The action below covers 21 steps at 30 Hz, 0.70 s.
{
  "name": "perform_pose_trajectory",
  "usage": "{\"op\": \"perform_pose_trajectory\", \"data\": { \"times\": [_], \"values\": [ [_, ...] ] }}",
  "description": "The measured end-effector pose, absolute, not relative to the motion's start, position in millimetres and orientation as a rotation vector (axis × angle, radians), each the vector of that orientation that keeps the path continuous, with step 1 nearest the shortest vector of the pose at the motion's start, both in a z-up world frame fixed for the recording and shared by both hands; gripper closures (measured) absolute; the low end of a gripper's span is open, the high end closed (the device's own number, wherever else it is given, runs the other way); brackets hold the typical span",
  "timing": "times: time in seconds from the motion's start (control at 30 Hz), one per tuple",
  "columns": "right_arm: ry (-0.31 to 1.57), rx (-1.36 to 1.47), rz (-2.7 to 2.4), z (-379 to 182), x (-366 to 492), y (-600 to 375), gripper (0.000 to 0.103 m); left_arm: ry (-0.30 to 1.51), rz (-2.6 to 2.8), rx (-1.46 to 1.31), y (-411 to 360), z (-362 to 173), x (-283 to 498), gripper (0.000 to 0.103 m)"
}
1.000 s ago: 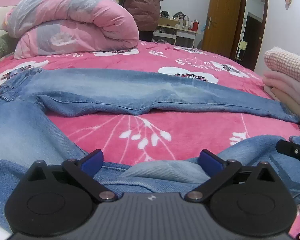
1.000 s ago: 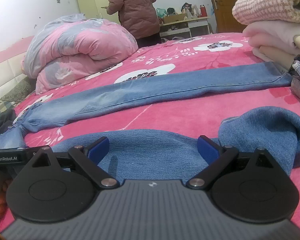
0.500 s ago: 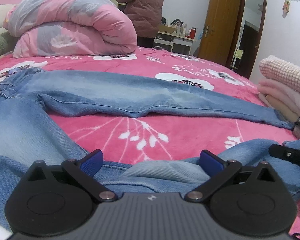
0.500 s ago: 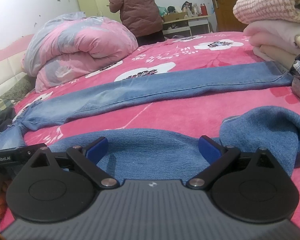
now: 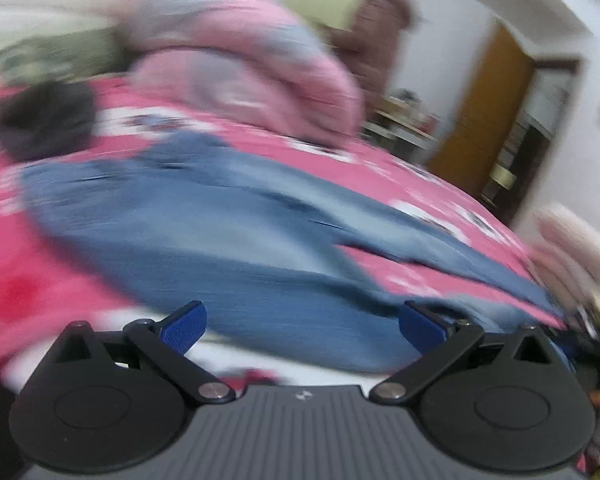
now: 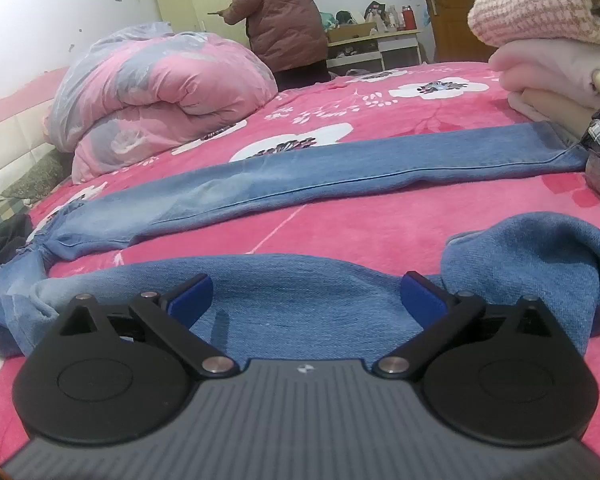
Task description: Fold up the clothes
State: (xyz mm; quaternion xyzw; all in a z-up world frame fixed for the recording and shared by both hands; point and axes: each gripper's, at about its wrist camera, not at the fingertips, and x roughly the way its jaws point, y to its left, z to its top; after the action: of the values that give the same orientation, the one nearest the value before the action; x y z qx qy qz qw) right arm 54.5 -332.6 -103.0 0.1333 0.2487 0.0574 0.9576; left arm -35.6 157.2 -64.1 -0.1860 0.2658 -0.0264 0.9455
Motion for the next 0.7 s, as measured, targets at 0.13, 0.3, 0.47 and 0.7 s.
{"op": "perform_pose_trajectory", "data": {
  "times": [0.13,0.3,0.47,0.7],
  "values": [
    [0.501,0.285,0.112,-97,52,-333,0.001,0.532,0.079,-0.496,211,-66,-45,0.004],
    [0.388,0.32,0.265,-48,28,-304,0.002,0.492,0.115,-0.614,247,-64,-46,0.013],
    [0.425,0.106,0.585,-4,37,-202,0.005,0.543,0.139,-0.665,254,-70,-27,0.033],
    [0.461,-0.326,0.758,-10,54,-83,0.044,0.551,0.202,-0.696,264,-78,-18,0.071]
  ]
}}
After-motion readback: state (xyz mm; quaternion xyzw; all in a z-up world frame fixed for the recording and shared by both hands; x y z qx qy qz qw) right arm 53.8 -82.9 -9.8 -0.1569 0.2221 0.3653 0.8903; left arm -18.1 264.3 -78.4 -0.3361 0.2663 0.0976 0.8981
